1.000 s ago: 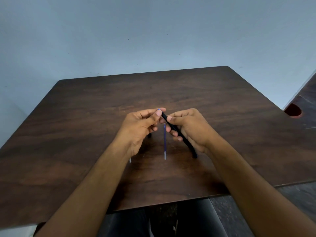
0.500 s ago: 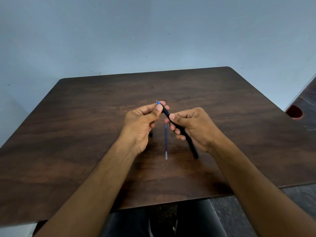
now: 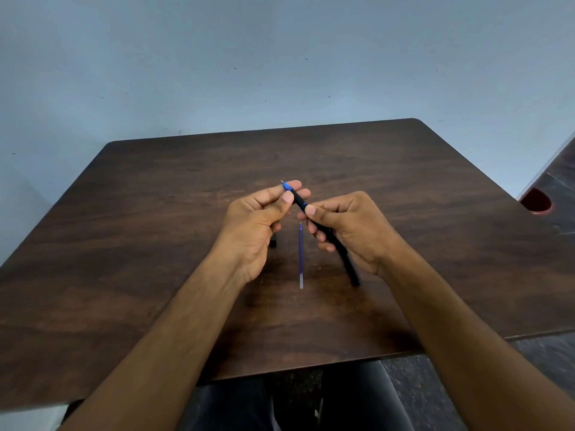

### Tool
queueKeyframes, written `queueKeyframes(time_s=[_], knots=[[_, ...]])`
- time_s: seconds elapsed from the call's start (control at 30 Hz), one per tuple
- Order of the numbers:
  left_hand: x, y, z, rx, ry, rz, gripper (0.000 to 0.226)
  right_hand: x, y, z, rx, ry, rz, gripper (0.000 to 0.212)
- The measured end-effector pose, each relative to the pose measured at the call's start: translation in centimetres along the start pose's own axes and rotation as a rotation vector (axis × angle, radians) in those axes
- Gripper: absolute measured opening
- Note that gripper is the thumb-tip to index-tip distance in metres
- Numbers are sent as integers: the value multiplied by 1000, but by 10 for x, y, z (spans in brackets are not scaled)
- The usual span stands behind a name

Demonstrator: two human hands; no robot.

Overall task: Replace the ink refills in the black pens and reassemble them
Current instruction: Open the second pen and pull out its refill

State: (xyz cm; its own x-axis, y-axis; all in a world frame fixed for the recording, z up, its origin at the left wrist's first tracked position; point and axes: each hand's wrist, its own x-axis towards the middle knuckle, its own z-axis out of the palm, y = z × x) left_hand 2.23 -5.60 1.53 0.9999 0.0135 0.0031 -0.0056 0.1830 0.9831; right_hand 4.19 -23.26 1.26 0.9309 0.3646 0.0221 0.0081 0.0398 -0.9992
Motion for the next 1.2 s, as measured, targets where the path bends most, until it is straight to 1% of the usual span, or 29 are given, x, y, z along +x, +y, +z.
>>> queueKeyframes(time_s=[0.03,0.13,0.17,0.2,0.27,0.33,0.4,0.53,0.67,0.83,0.9,1.0,1.07,1.13,1.2], knots=[[0,0,1,-25,34,-7,17,0,0,1,10,-4,-3,22],[3,-1,1,-58,147,-33,33,-1,-2,1,28,-21,-8,21],[4,-1,1,-59,156,-34,34,-1,-2,1,25,-23,-9,21],[5,-2,1,-65,133,-31,35,-1,-2,1,20,-22,-9,20],[4,-2,0,-68,22,-34,37,-1,-2,0,2,-14,-8,21],[3,-1,0,-55,-74,-30,32,-1,-1,-1,-13,0,-3,21],[2,-2,-1,-48,-96,-12,28,-1,0,-2,-17,3,7,21],[3,-3,0,-64,-39,19,22,-1,1,0,14,1,12,21],[6,-3,1,-94,88,-2,28,0,0,1,8,0,9,21],[11,-5,2,-115,162,-61,31,2,-1,3,-20,-6,6,21],[11,-6,2,-143,123,-80,28,2,0,3,-38,-1,10,21],[8,-6,-2,-131,-13,-66,31,3,0,1,-60,12,20,22],[5,-5,-4,-142,-87,-49,28,3,1,-1,-79,18,24,22],[4,-6,-4,-150,-82,-21,26,3,1,0,-73,10,22,22],[4,-5,-2,-145,-10,-14,23,3,1,1,-55,1,17,22]])
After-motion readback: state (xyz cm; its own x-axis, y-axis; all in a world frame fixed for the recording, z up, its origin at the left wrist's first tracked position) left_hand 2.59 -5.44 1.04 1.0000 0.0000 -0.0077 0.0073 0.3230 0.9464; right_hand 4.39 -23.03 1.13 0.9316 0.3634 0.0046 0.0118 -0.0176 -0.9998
